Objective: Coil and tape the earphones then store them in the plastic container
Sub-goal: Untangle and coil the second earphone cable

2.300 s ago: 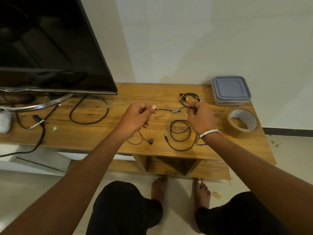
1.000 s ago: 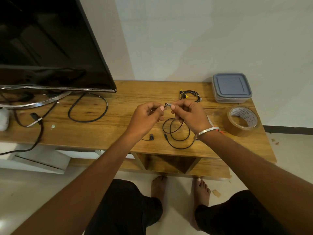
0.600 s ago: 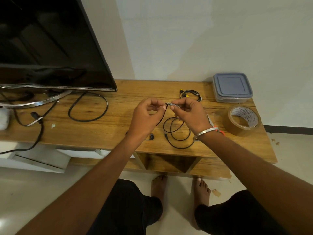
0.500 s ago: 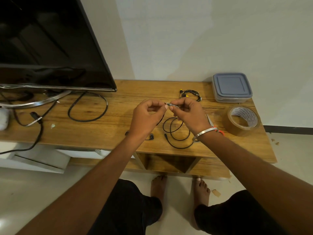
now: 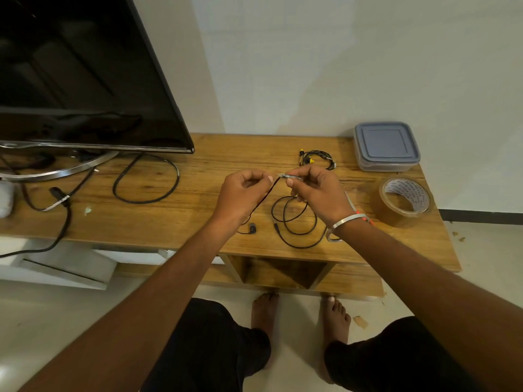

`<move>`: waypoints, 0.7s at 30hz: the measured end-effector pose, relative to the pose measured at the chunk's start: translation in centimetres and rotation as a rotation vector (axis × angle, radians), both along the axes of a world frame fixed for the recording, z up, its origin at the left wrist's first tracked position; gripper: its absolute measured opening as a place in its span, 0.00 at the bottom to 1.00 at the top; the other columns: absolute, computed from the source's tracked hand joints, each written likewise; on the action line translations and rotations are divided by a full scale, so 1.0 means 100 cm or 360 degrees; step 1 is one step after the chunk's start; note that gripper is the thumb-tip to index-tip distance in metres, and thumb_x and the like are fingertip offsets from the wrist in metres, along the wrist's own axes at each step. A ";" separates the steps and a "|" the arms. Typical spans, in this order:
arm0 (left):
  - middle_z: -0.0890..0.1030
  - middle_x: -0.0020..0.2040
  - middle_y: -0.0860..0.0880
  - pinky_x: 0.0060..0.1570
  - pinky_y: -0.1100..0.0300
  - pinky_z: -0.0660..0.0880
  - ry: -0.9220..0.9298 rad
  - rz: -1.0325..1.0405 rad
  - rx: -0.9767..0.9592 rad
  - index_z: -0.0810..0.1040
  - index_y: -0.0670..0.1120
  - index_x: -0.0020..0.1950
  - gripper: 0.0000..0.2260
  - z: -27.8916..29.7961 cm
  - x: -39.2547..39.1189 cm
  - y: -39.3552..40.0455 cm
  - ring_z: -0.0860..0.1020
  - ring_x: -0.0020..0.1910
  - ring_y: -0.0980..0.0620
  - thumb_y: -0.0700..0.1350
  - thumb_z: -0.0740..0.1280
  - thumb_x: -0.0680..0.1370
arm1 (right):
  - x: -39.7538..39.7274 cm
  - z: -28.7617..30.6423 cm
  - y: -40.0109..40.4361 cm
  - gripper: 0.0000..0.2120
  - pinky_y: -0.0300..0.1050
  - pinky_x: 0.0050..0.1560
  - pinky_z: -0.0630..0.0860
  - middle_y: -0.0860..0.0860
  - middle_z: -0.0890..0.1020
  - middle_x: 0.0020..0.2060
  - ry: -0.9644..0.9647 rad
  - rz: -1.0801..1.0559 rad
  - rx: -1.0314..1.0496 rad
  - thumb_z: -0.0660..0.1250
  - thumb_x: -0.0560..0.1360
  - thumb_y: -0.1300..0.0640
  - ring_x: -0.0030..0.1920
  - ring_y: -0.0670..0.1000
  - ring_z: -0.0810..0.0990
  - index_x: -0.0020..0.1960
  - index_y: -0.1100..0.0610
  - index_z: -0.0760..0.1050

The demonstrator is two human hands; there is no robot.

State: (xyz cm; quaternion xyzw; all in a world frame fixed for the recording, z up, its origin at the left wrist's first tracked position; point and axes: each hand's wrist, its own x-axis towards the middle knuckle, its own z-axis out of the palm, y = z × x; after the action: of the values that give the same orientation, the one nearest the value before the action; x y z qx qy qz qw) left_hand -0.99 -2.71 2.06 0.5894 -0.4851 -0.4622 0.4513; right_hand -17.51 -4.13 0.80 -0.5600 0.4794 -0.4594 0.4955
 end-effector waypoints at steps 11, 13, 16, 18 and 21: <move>0.84 0.42 0.50 0.44 0.65 0.78 0.0049 -0.0198 0.0038 0.82 0.49 0.49 0.04 0.000 -0.003 0.001 0.82 0.41 0.58 0.41 0.70 0.77 | 0.000 -0.002 -0.001 0.07 0.38 0.36 0.78 0.50 0.81 0.38 -0.0114 0.0147 0.0042 0.65 0.76 0.67 0.36 0.45 0.80 0.52 0.59 0.76; 0.84 0.42 0.49 0.47 0.60 0.77 0.0105 -0.0161 0.0057 0.82 0.49 0.48 0.03 -0.001 -0.002 0.001 0.83 0.42 0.56 0.41 0.70 0.77 | -0.001 -0.003 0.001 0.07 0.38 0.37 0.79 0.50 0.81 0.38 -0.0126 0.0145 0.0057 0.65 0.75 0.67 0.36 0.44 0.81 0.51 0.58 0.76; 0.85 0.44 0.49 0.50 0.57 0.77 0.0217 -0.0159 0.0108 0.81 0.48 0.49 0.03 -0.001 -0.001 0.001 0.83 0.45 0.54 0.41 0.69 0.77 | -0.001 -0.005 0.001 0.08 0.38 0.38 0.79 0.49 0.81 0.41 -0.0082 0.0135 0.0041 0.66 0.75 0.68 0.38 0.44 0.81 0.52 0.60 0.75; 0.85 0.44 0.49 0.53 0.53 0.77 0.0277 -0.0165 0.0137 0.82 0.47 0.50 0.03 0.000 -0.001 0.002 0.83 0.47 0.52 0.42 0.68 0.78 | -0.001 -0.006 0.000 0.08 0.37 0.38 0.79 0.48 0.81 0.42 -0.0061 0.0131 0.0024 0.68 0.73 0.68 0.41 0.44 0.81 0.51 0.60 0.76; 0.84 0.42 0.48 0.55 0.49 0.78 0.0295 -0.0159 0.0128 0.82 0.47 0.47 0.04 0.002 -0.002 0.003 0.82 0.46 0.51 0.43 0.68 0.79 | -0.001 -0.007 0.000 0.09 0.38 0.39 0.79 0.49 0.81 0.43 -0.0027 0.0143 -0.0009 0.69 0.72 0.69 0.44 0.47 0.80 0.49 0.58 0.77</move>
State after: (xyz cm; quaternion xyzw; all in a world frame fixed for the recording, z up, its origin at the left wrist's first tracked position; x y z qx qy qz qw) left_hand -1.19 -2.44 2.29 0.5368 -0.4513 -0.5557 0.4465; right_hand -17.57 -4.11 0.09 -0.5784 0.4483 -0.4427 0.5181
